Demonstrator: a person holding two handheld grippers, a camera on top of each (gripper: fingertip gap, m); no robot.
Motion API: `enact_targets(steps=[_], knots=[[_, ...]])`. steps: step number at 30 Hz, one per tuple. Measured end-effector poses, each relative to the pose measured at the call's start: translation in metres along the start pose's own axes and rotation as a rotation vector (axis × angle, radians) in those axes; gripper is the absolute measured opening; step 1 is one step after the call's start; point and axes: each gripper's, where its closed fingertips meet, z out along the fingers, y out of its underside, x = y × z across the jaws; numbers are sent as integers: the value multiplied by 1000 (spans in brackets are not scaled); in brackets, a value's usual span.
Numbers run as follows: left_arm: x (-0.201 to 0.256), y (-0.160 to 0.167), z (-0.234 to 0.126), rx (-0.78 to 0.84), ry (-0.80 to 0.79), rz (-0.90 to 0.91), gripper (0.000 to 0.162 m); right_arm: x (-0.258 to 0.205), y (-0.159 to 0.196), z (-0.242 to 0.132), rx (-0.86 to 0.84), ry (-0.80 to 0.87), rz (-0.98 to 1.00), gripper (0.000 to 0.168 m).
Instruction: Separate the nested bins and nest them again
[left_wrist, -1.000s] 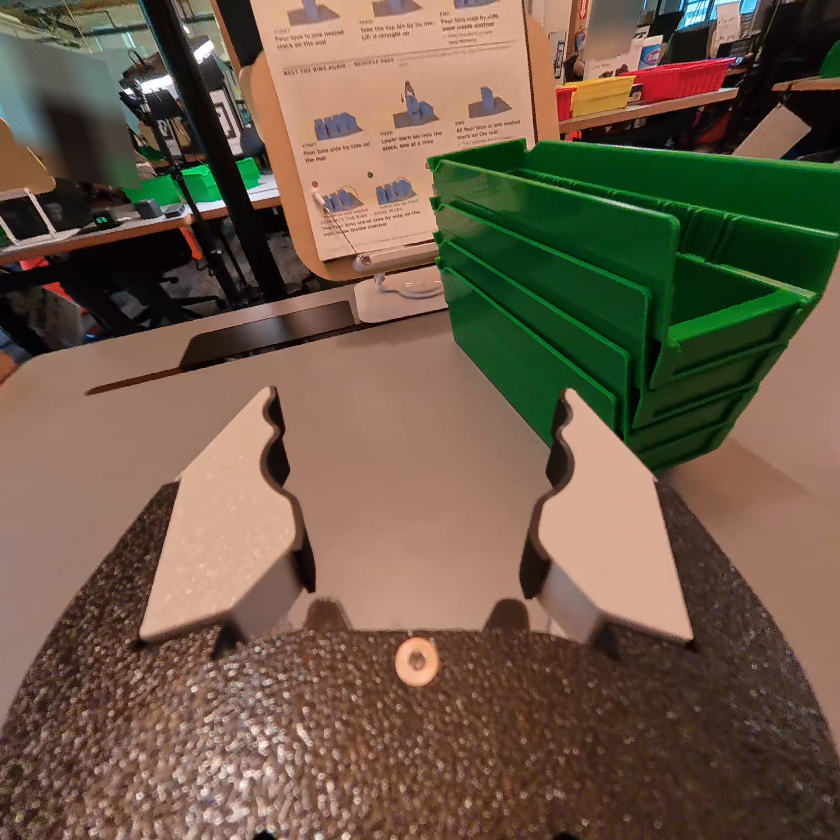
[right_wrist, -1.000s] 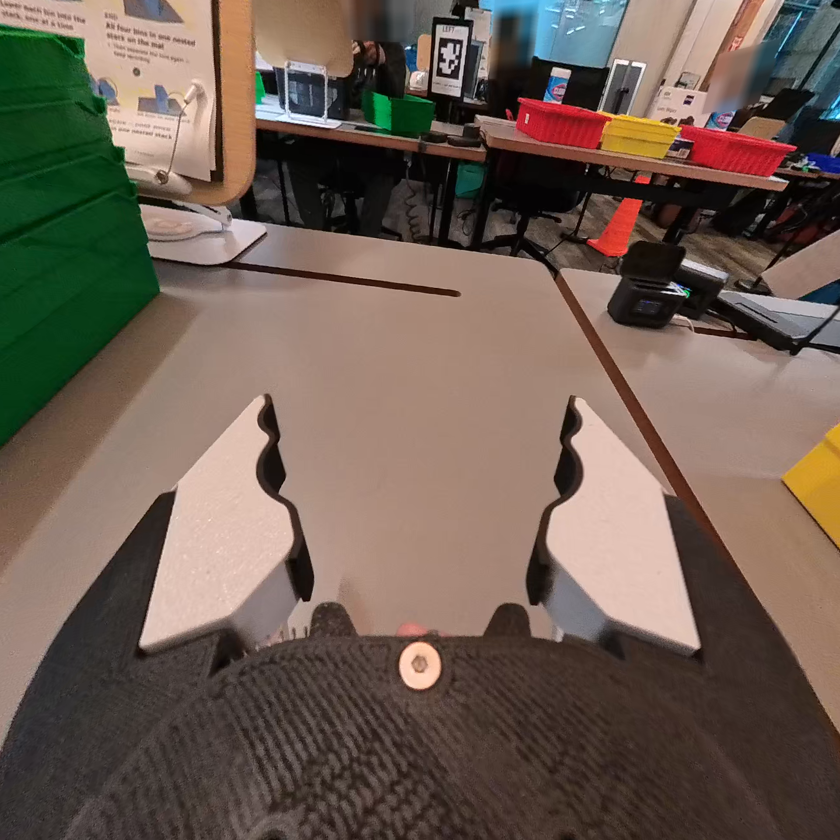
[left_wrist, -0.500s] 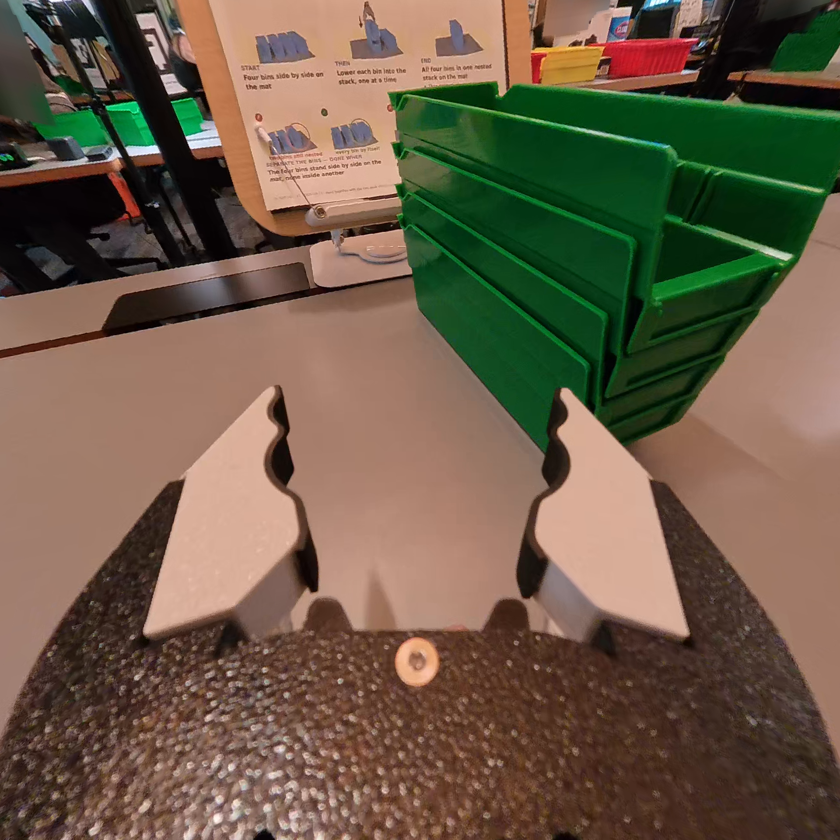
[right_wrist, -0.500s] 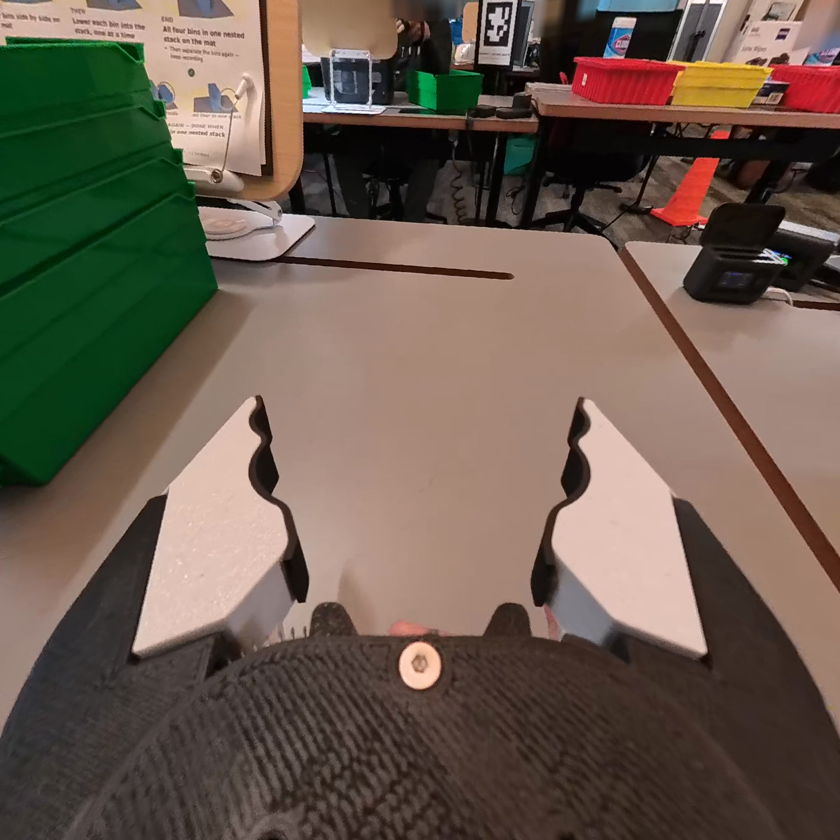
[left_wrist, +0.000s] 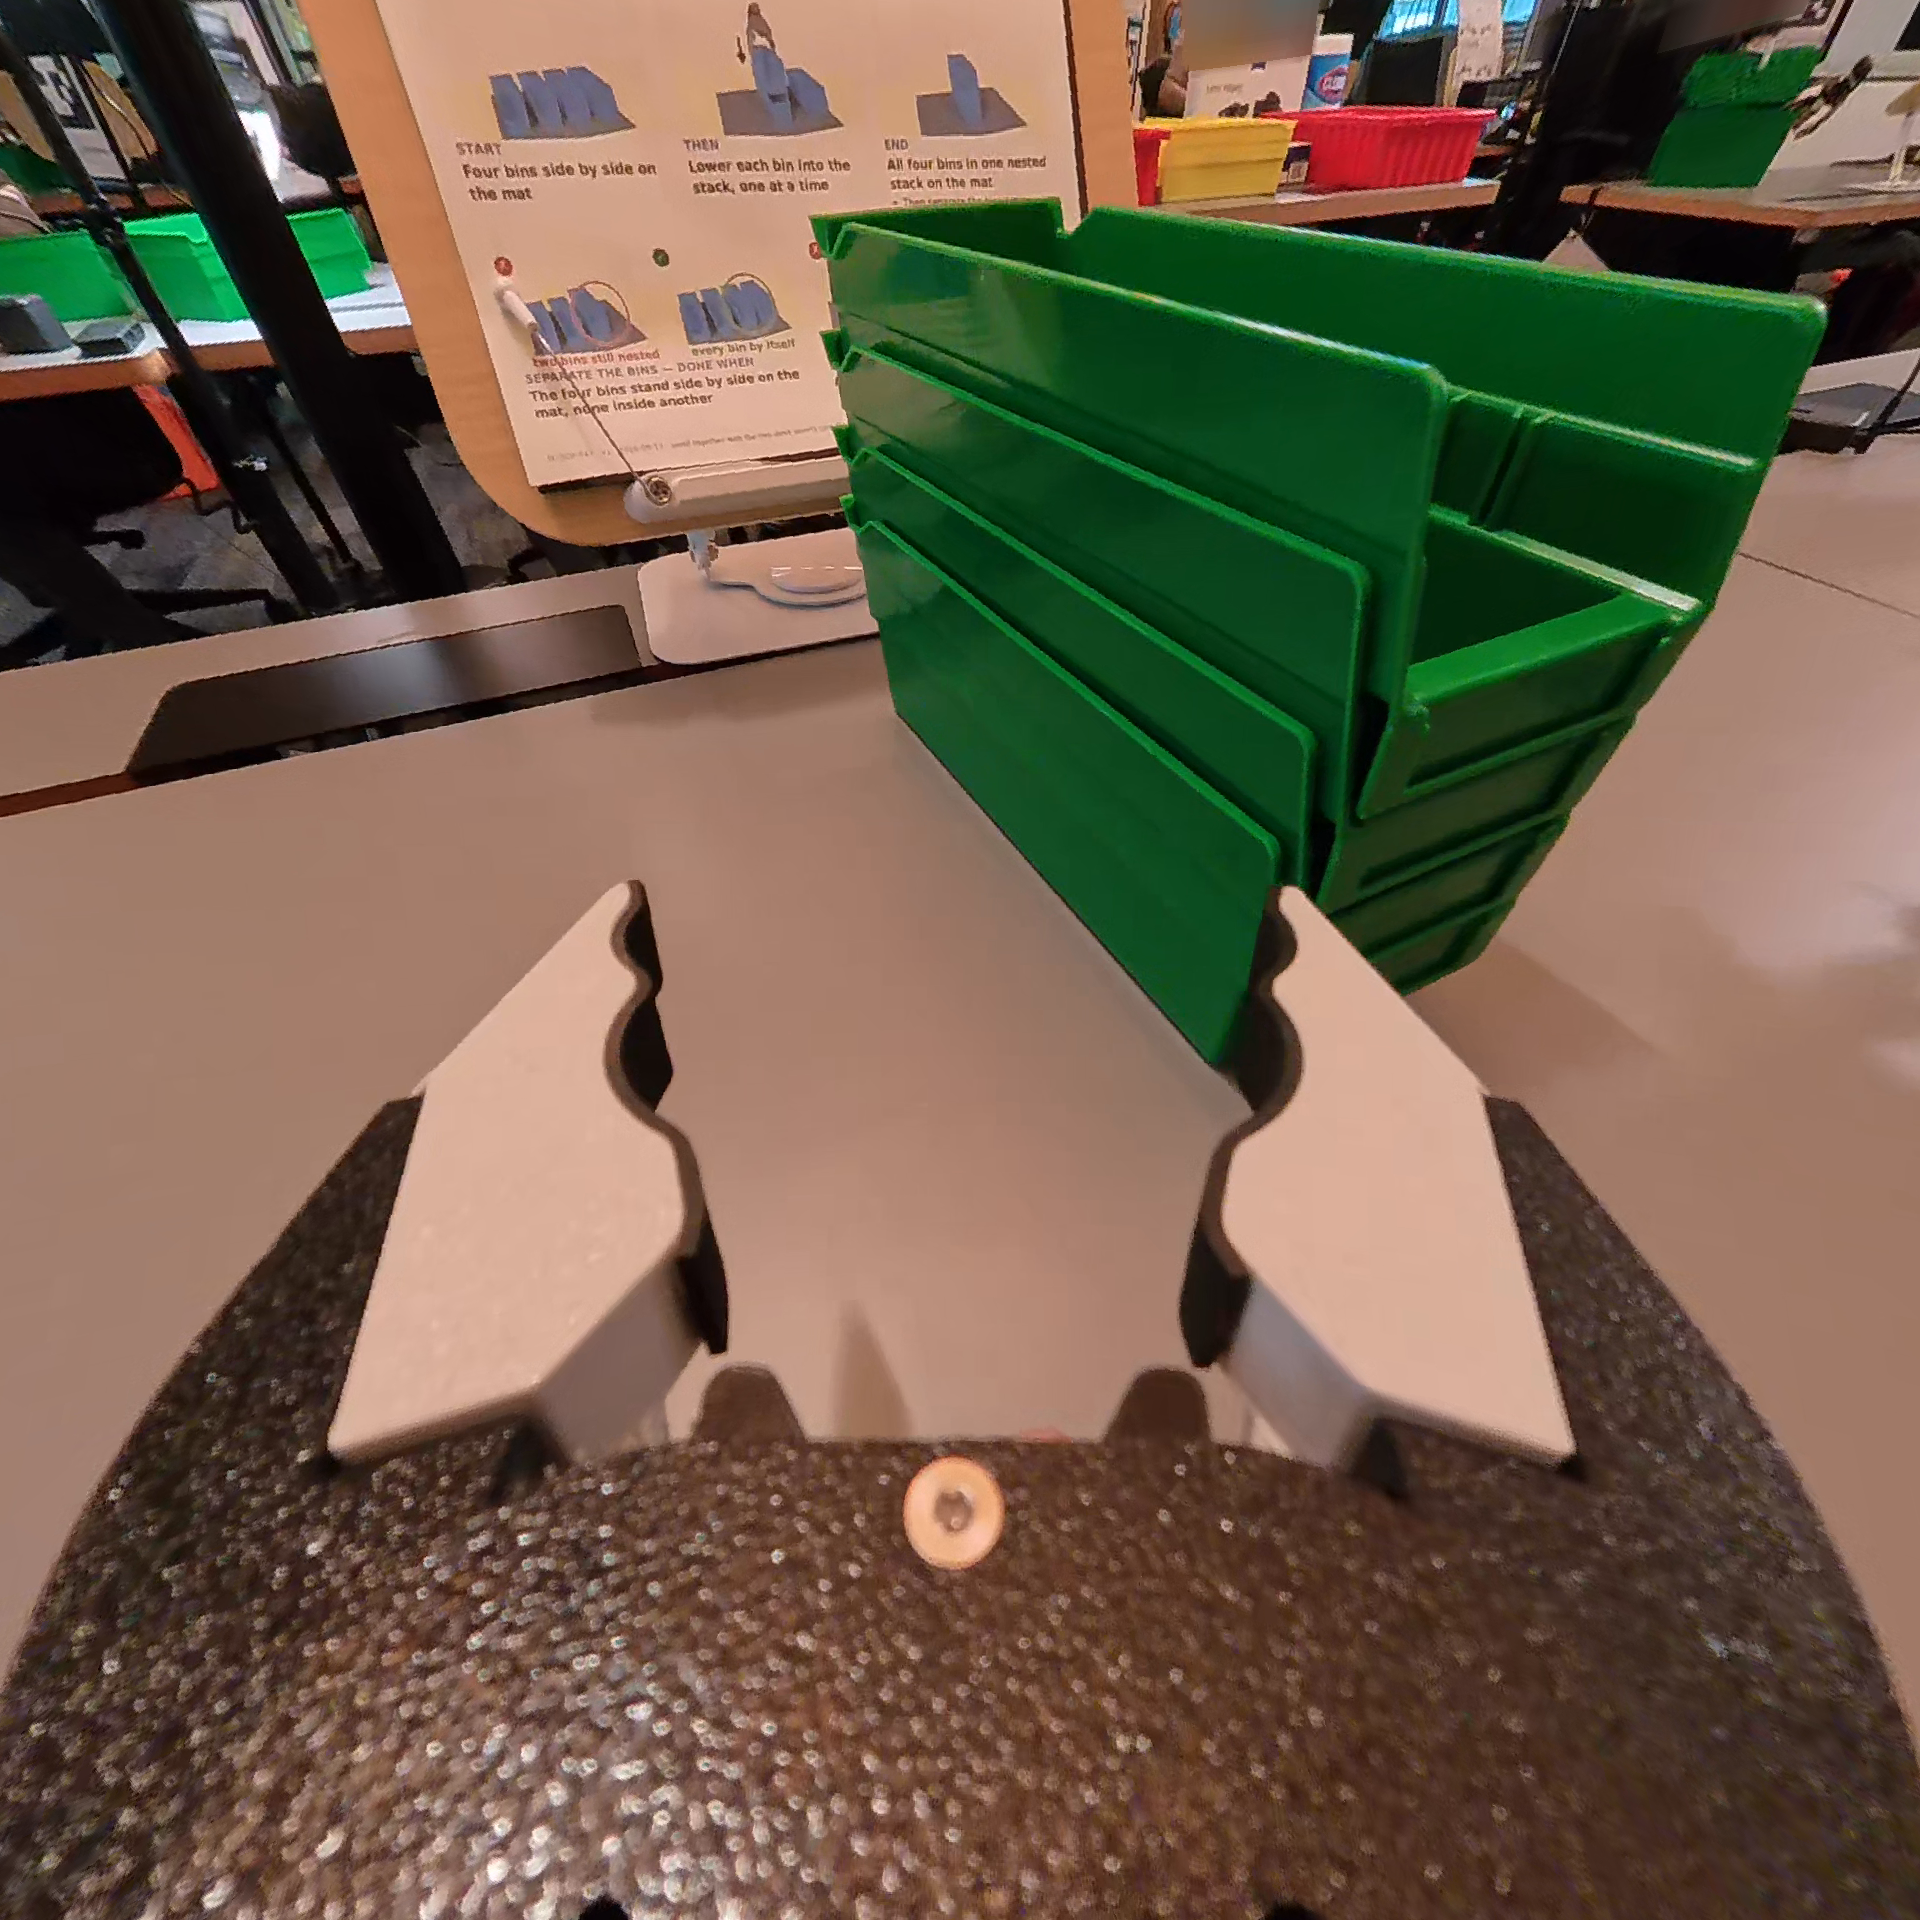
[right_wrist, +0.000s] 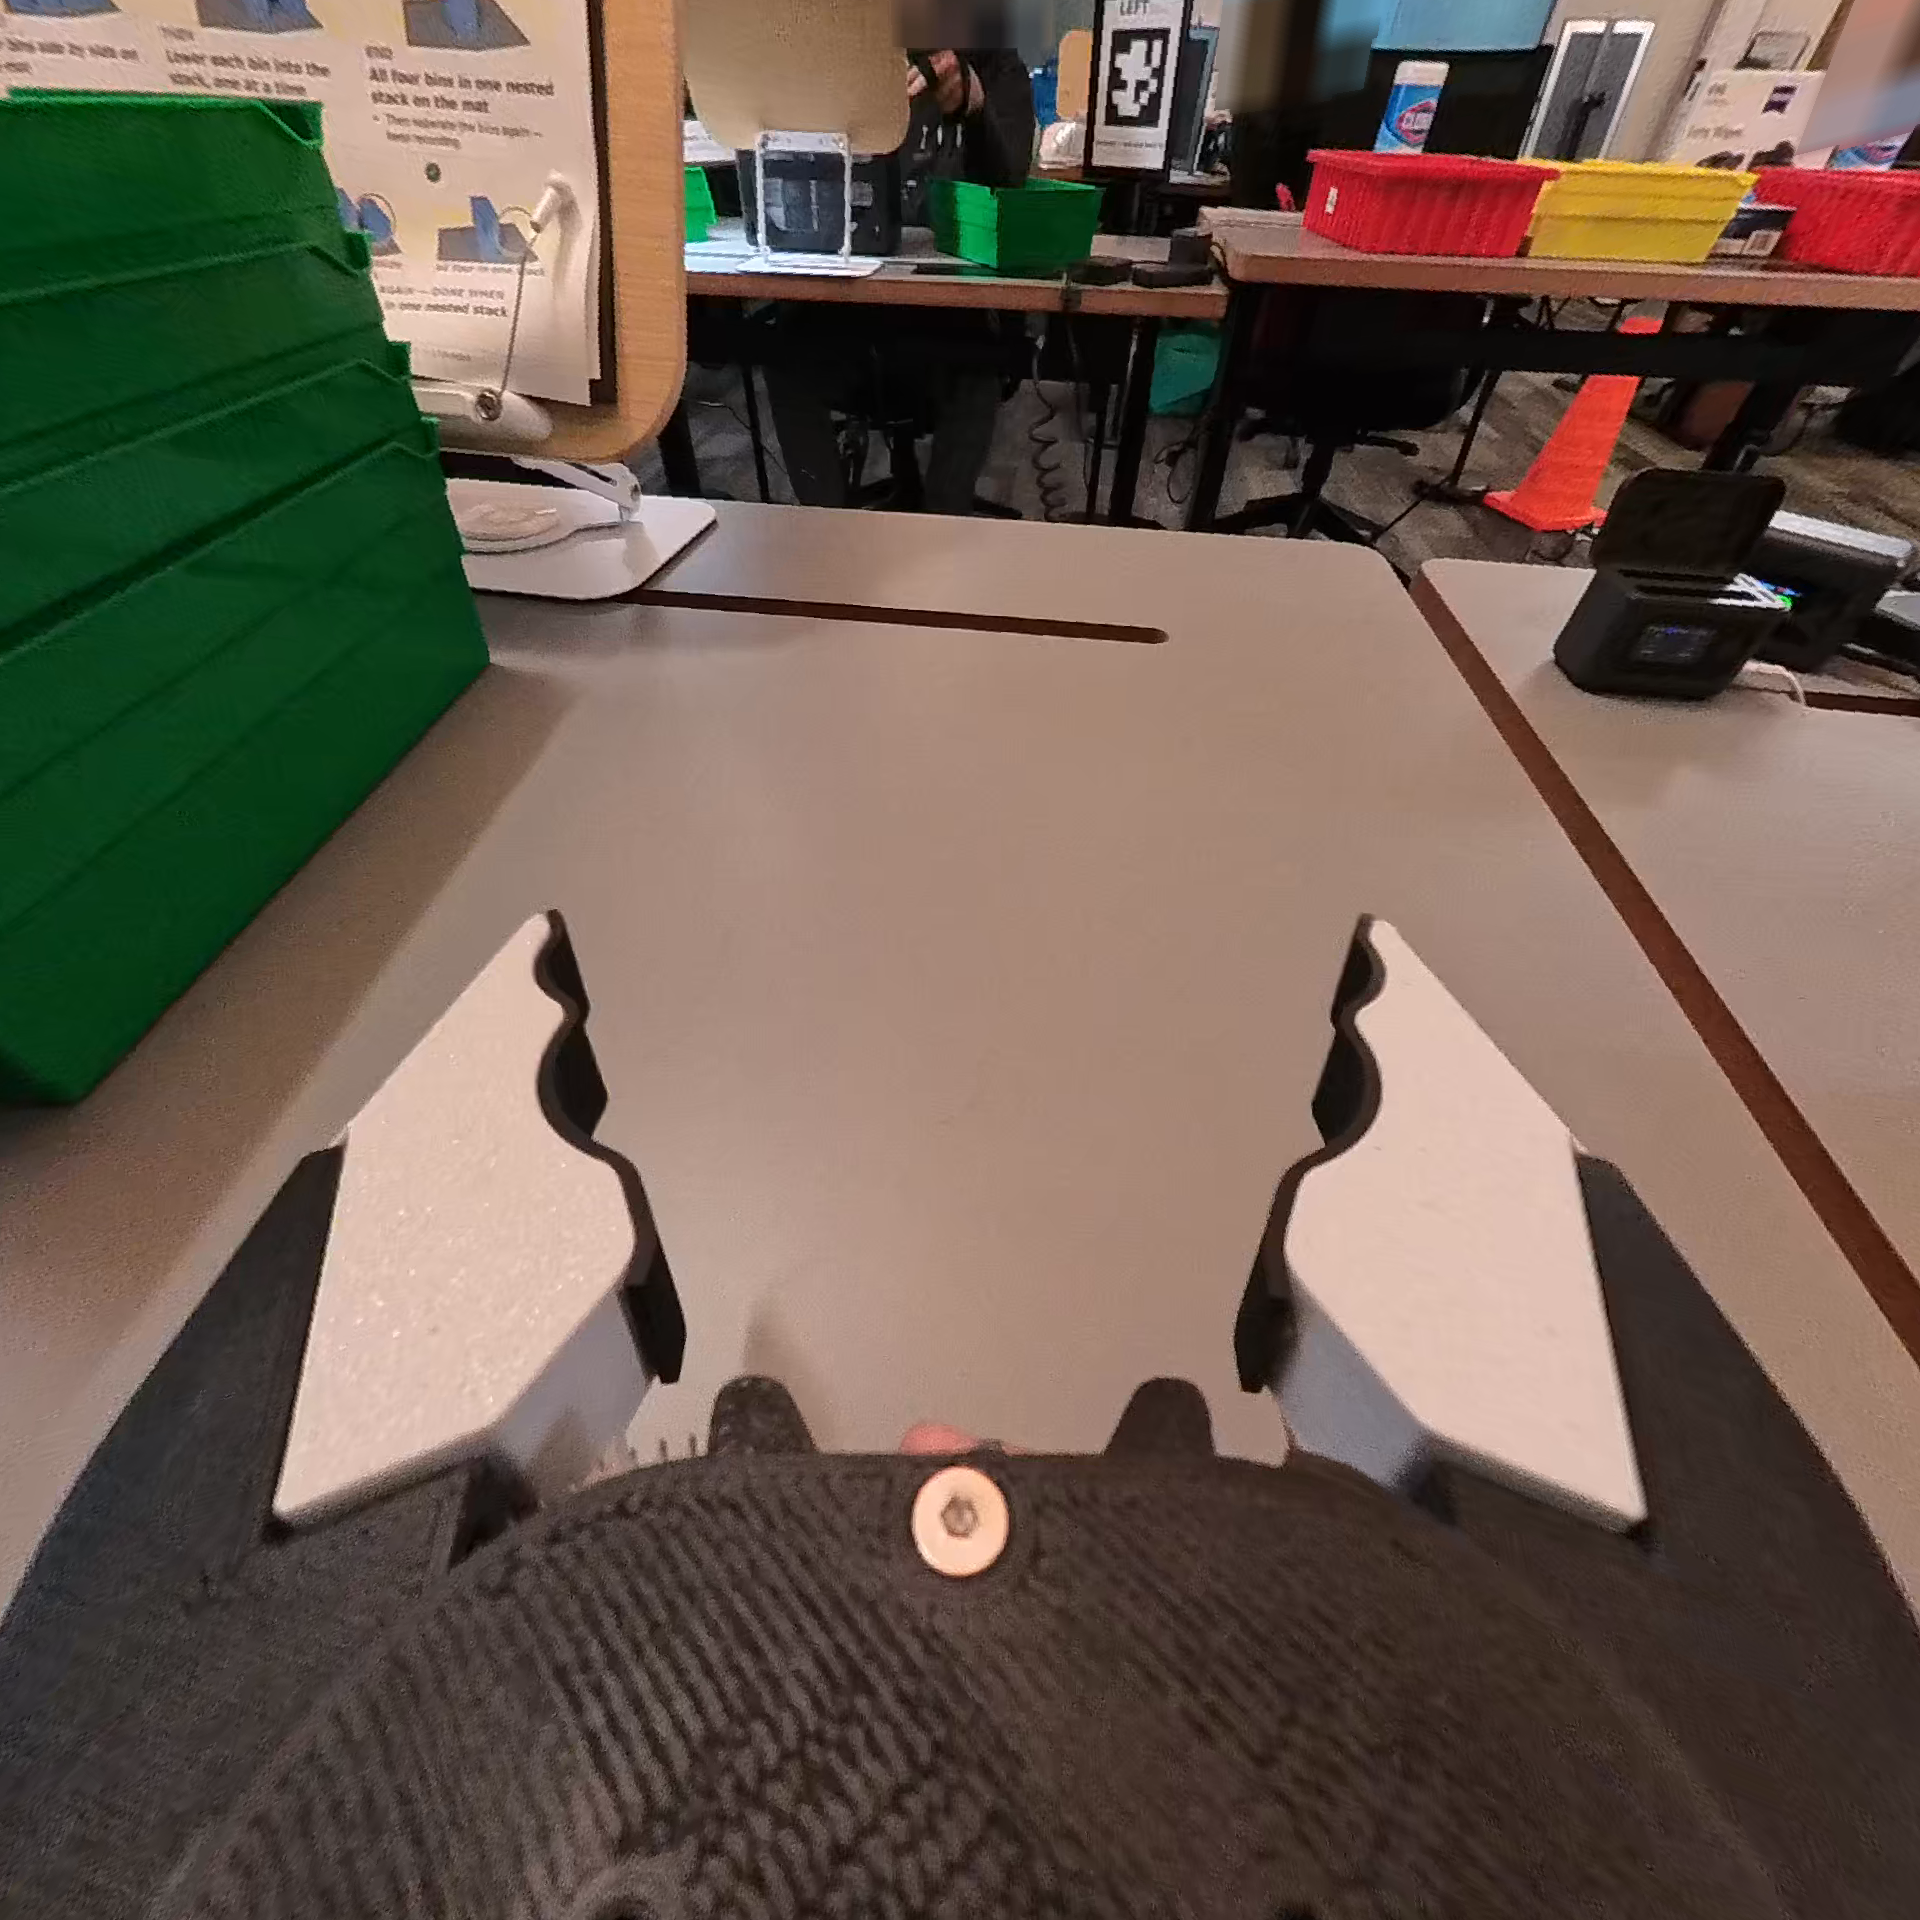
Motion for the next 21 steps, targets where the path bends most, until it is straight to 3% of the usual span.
enact_targets(steps=[21], knots=[[7, -15, -2, 23, -8, 9, 110, 3, -9, 3, 3, -6, -29, 136]])
